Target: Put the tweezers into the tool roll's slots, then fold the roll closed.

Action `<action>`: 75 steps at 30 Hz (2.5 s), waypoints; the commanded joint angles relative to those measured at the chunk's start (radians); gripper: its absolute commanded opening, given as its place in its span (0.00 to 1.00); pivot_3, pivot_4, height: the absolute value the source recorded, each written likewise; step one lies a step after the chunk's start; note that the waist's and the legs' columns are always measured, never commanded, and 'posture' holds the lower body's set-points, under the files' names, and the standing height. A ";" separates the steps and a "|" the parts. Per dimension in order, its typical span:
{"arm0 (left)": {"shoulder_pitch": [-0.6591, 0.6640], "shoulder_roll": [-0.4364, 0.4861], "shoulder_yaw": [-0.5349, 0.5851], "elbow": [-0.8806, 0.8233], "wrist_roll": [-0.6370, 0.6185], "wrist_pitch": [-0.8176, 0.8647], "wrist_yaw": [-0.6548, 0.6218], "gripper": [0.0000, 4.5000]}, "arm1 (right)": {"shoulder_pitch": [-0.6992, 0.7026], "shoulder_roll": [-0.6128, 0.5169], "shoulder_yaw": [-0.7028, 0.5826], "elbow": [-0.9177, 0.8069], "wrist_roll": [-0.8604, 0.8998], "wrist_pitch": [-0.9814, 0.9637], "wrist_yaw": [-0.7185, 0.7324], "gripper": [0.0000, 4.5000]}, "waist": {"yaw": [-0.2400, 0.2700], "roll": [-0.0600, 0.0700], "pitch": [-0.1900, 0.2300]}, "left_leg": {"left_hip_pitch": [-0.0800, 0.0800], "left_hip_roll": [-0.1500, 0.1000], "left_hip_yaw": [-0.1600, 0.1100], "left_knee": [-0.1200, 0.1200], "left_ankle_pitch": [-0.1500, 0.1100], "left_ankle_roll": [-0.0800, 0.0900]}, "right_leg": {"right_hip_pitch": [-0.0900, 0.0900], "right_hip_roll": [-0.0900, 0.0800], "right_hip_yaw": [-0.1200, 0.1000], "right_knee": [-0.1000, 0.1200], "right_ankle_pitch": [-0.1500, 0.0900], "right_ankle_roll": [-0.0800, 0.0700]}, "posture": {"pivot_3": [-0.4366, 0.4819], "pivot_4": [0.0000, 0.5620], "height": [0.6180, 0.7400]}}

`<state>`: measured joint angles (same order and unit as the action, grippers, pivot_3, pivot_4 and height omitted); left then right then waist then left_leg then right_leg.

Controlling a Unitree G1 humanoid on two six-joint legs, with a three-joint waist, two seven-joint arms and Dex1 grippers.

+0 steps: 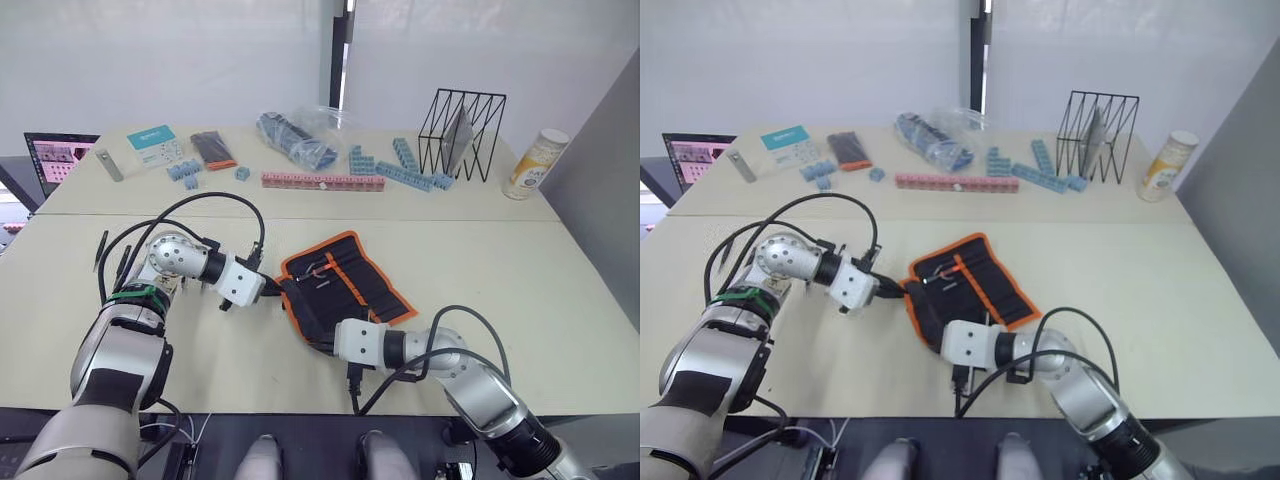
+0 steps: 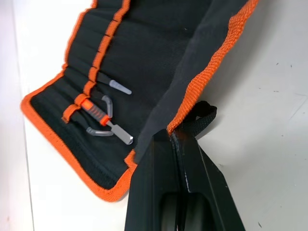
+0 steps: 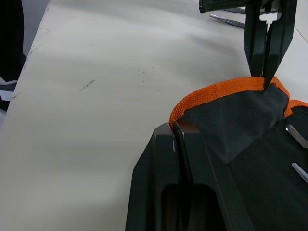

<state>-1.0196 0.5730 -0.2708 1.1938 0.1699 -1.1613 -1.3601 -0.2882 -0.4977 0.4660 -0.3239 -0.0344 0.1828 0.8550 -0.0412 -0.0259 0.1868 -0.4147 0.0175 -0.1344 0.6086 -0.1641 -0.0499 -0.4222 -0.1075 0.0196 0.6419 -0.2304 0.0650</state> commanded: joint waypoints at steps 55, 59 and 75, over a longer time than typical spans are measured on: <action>0.129 0.103 0.018 -0.075 -0.196 0.075 -0.052 0.26 | 0.003 0.194 -0.016 0.102 0.136 0.445 -0.199 0.00 | -0.005 0.000 0.000 | 0.007 0.000 0.000 0.001 0.000 0.000 | 0.003 0.000 0.001 0.005 0.000 0.000 | 0.48 0.27 0.97; 0.157 0.134 0.088 -0.199 -0.369 0.520 -0.239 0.56 | 0.001 0.187 -0.013 0.105 0.132 0.446 -0.194 0.00 | -0.006 0.000 0.000 | 0.007 0.001 0.000 0.001 0.000 0.000 | 0.003 0.000 0.001 0.006 0.000 -0.001 | 0.48 0.27 0.97; 0.352 0.024 0.234 -0.747 -0.554 1.463 0.069 0.75 | -0.016 0.167 -0.004 0.117 0.106 0.431 -0.190 0.00 | -0.005 0.000 0.000 | 0.010 0.001 0.000 0.001 0.000 0.000 | 0.006 0.000 0.001 0.006 0.000 -0.001 | 0.48 0.27 0.97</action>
<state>-0.6661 0.6034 -0.0568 0.5080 -0.3841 0.2828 -1.3418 -0.3172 -0.3148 0.4352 -0.2418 0.0910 0.5983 0.6559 -0.0458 -0.0258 0.1864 -0.4048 0.0181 -0.1344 0.6093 -0.1639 -0.0498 -0.4164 -0.1071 0.0211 0.6475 -0.2308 0.0638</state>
